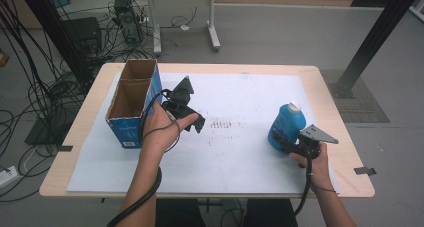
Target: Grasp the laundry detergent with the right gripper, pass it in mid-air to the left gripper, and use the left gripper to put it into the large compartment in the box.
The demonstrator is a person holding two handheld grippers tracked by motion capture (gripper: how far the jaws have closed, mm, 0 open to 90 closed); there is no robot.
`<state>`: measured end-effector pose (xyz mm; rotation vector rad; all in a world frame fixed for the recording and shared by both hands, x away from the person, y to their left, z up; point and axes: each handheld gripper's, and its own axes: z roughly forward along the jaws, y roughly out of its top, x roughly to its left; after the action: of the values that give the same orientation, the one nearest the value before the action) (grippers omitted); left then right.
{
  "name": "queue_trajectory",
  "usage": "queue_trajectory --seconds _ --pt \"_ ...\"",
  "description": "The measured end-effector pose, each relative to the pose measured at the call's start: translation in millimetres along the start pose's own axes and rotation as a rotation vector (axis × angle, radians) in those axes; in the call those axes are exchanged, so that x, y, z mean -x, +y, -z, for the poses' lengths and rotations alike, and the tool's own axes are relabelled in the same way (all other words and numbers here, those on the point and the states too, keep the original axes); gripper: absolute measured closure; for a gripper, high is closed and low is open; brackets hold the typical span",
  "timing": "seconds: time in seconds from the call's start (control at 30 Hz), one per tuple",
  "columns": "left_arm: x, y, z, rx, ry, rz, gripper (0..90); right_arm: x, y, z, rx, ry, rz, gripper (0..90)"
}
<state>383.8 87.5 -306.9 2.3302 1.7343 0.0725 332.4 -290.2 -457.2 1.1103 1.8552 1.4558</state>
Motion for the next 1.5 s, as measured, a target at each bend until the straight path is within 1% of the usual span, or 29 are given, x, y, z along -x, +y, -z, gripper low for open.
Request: queue_trajectory --seconds 0.2,0.47,0.73,0.8,0.83,0.93,1.03,1.1,1.17,1.23,1.27,1.33,1.37,1.5 --pt "0.7 -1.2 -2.0 -0.014 0.004 -0.001 10.3 0.2 -0.2 0.0 0.002 0.002 0.0 39.4" --pt "1.6 -1.1 0.6 -0.011 -0.005 -0.004 10.2 0.3 -0.2 -0.1 0.003 0.002 -0.001 39.4" --pt "3.3 -1.2 0.8 -0.016 0.002 -0.006 10.2 0.4 -0.6 -0.2 0.007 0.002 -0.005 39.4" --pt "4.3 -1.0 -0.1 -0.012 -0.006 -0.004 10.2 0.4 -0.7 -0.2 0.008 0.002 -0.006 39.4" --pt "4.7 -0.7 0.4 -0.021 0.003 -0.013 10.2 0.5 -0.7 -0.2 0.008 0.002 -0.006 39.4" --pt "5.6 0.0 1.1 -0.023 0.004 -0.018 10.2 0.4 -0.9 -0.2 0.01 0.001 -0.006 39.4" --pt "6.6 0.4 1.6 -0.022 0.007 -0.015 10.2 0.4 -1.1 -0.3 0.011 0.001 -0.006 39.4" --pt "6.7 0.9 1.9 -0.034 0.013 -0.02 10.2 0.4 -1.1 -0.2 0.012 0.002 -0.007 39.4" --pt "7.0 1.0 2.0 -0.048 0.024 -0.019 10.2 0.5 -1.0 -0.2 0.01 0.003 -0.006 39.4" --pt "6.6 0.9 2.9 -0.053 0.022 -0.016 10.2 0.7 -0.9 -0.2 0.009 0.004 -0.004 39.5" --pt "7.5 0.7 3.5 -0.06 0.029 -0.013 10.2 0.6 -0.8 -0.2 0.009 0.004 -0.003 39.5" --pt "7.5 0.6 3.9 -0.065 0.025 -0.016 10.3 0.6 -0.8 -0.2 0.008 0.004 -0.003 39.5" --pt "8.3 0.1 5.2 -0.069 0.027 -0.026 10.3 0.7 -0.8 -0.2 0.008 0.005 -0.004 39.6" --pt "9.9 -0.6 6.9 -0.062 0.023 -0.028 10.3 0.5 -0.6 -0.1 0.007 0.004 -0.001 39.8"
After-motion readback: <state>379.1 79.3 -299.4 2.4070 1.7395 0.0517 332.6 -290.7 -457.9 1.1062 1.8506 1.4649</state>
